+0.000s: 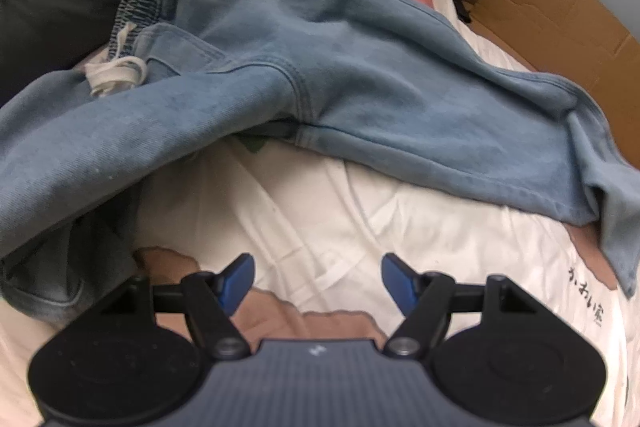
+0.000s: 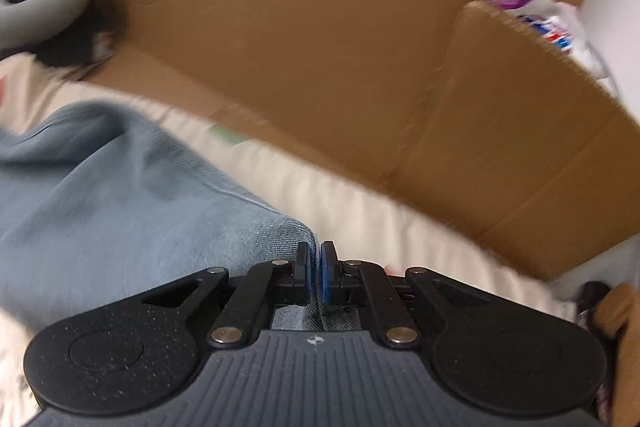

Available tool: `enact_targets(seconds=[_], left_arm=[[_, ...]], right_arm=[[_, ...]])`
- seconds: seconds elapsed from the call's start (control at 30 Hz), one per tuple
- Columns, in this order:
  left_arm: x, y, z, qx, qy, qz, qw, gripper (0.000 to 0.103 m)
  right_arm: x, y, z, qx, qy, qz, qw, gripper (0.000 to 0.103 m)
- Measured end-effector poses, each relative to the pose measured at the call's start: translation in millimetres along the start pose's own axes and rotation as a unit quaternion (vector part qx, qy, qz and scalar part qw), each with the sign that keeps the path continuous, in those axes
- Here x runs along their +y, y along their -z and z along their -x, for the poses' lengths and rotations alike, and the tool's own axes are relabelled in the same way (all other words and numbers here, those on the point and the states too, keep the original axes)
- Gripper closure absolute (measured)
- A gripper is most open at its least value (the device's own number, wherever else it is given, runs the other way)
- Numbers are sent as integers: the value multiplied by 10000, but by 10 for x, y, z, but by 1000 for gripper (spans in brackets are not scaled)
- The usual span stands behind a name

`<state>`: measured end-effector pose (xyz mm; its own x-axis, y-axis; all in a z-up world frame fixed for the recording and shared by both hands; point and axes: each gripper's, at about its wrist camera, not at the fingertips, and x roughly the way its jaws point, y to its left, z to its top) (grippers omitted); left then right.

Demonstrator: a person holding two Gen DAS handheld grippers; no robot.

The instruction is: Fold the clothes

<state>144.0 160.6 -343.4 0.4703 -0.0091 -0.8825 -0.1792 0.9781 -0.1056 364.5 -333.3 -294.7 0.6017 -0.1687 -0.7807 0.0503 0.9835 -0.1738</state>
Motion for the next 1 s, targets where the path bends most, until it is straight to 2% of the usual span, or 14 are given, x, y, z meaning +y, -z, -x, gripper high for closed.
enact_targets(seconds=[0.13,0.3,0.37,0.43,0.47,0.5,0.57,0.63,0.83,1.0], left_arm=[[28,-28,-4,-20,-64,-15,10000,31],[93,-20,3,-29,-226,-7,9997,31],[121,-15,7,-31,-298,-1,9996,31],[149,-10,11,-33,-370,5,9993,31],[166,-5,20,-35,-400,5,9992,31],[189,5,44,-39,-421,-1,9991,31],[237,25,89,-49,-481,-23,9988,31],[304,60,129,-62,-608,-48,9981,30],[581,189,222,-24,-874,369,9955,29],[740,228,332,54,-988,772,9921,30]], right_arm=[[-123,-197,-74,-120,456,-17,9989,100],[-194,-325,-238,51,791,-58,9968,98],[-256,-333,-324,219,1001,-407,9939,89],[-332,-309,-362,327,1179,-903,9884,87],[-356,-279,-335,282,1170,-1067,9870,79],[-372,-241,-295,252,1121,-1201,9861,75],[-401,-144,-188,173,953,-1459,9845,60],[-414,-41,-53,39,718,-1563,9851,59],[-314,232,411,-300,-80,-1692,9851,58],[-24,515,725,-291,-760,-1785,9806,52]])
